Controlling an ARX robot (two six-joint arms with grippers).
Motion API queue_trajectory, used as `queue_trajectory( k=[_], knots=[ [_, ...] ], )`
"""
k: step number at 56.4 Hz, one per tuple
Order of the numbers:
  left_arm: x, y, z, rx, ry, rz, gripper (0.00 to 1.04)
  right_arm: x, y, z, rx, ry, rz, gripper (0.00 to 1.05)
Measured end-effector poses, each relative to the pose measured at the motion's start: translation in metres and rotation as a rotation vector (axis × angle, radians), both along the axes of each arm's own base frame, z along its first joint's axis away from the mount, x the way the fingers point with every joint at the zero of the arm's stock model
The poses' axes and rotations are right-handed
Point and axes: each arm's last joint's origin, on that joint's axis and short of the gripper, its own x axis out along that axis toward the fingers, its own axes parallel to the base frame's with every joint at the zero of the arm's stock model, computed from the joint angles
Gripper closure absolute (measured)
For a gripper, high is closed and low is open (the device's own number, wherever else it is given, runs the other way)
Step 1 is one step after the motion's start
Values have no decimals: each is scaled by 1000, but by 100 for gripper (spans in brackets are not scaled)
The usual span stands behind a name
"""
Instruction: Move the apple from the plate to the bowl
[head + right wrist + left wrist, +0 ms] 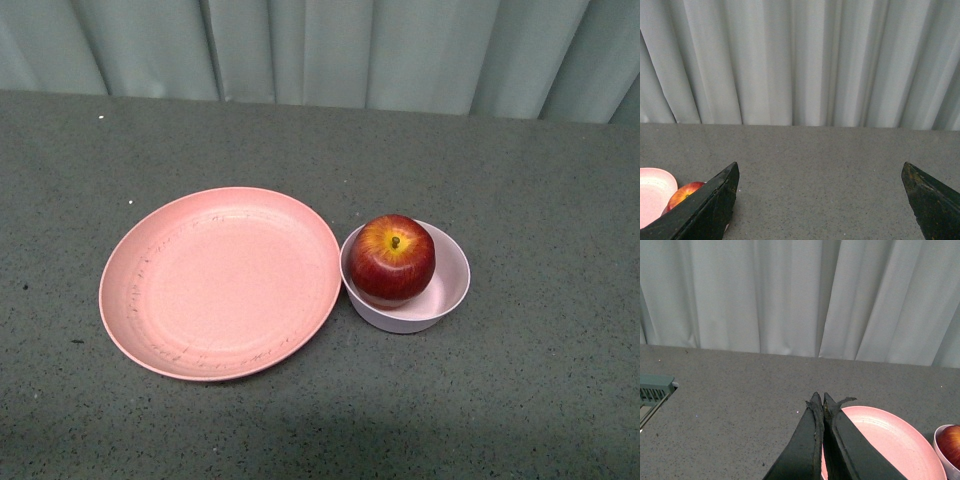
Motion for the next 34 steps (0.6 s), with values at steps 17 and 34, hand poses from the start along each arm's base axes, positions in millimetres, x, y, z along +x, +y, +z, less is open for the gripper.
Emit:
queue_trajectory(
  k=[17,34],
  knots=[
    [-5,0,0,0,0,0,101,0,0,0,0,0,0,9],
    [-16,0,-4,0,8,-1,100,0,0,0,0,1,0,9]
  ],
)
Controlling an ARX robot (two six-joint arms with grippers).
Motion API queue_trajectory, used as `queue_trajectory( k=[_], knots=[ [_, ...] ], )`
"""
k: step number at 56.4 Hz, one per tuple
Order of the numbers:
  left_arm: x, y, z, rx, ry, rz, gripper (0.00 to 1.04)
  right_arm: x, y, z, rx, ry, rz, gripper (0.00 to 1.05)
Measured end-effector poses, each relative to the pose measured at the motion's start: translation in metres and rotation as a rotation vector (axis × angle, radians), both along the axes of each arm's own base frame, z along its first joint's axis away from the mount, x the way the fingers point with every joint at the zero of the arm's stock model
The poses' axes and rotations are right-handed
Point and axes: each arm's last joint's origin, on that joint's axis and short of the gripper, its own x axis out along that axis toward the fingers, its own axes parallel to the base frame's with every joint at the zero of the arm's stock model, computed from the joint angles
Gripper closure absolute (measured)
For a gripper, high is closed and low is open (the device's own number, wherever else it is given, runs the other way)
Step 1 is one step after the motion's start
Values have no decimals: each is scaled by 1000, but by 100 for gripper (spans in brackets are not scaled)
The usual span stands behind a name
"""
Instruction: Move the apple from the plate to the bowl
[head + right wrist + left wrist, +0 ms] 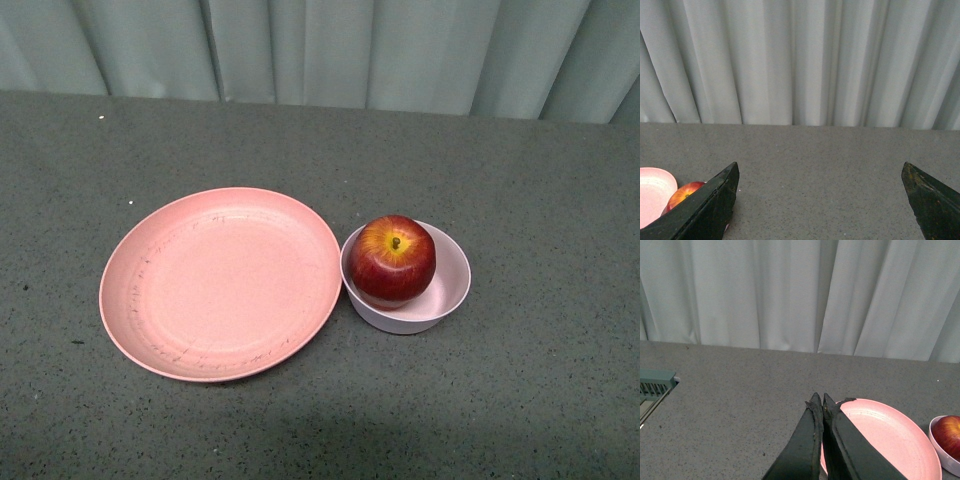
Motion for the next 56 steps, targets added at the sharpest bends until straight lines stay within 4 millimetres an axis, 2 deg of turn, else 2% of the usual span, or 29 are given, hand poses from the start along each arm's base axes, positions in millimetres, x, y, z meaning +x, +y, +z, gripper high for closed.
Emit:
queue_trajectory(
  k=[31,56],
  knots=[
    [0,0,0,1,0,0,6,0,0,0,0,0,0,9],
    [0,0,0,3,0,0,7,0,0,0,0,0,0,9]
  ],
)
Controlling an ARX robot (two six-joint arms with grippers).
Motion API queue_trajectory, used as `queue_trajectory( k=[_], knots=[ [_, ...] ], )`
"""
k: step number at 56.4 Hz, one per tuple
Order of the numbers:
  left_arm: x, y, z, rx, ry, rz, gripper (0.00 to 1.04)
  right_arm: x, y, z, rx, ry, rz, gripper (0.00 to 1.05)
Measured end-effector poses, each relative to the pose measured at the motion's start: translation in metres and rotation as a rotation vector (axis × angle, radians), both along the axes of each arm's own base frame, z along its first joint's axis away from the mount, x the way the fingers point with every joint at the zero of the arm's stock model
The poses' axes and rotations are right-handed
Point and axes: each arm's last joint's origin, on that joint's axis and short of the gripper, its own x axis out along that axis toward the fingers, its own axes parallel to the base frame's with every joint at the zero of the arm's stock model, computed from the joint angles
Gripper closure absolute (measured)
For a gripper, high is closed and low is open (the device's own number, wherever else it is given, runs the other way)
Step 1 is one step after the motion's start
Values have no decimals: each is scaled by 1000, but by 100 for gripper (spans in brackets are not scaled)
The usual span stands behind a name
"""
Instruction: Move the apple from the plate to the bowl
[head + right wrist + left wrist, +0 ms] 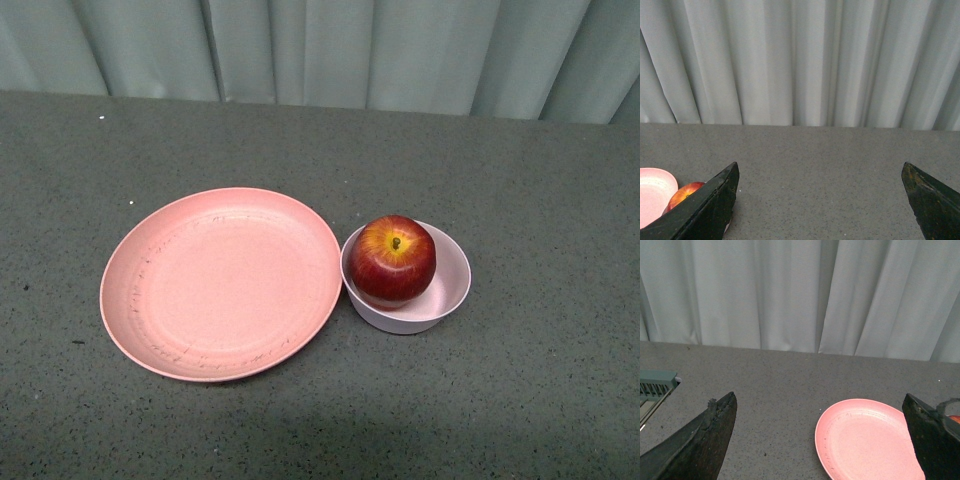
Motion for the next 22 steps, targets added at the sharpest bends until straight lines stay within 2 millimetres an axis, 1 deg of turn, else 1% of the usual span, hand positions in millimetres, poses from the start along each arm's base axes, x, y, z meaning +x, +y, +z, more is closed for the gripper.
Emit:
queue_trajectory(
  k=[22],
  knots=[
    [0,0,0,0,0,0,7,0,0,0,0,0,0,9]
  ],
)
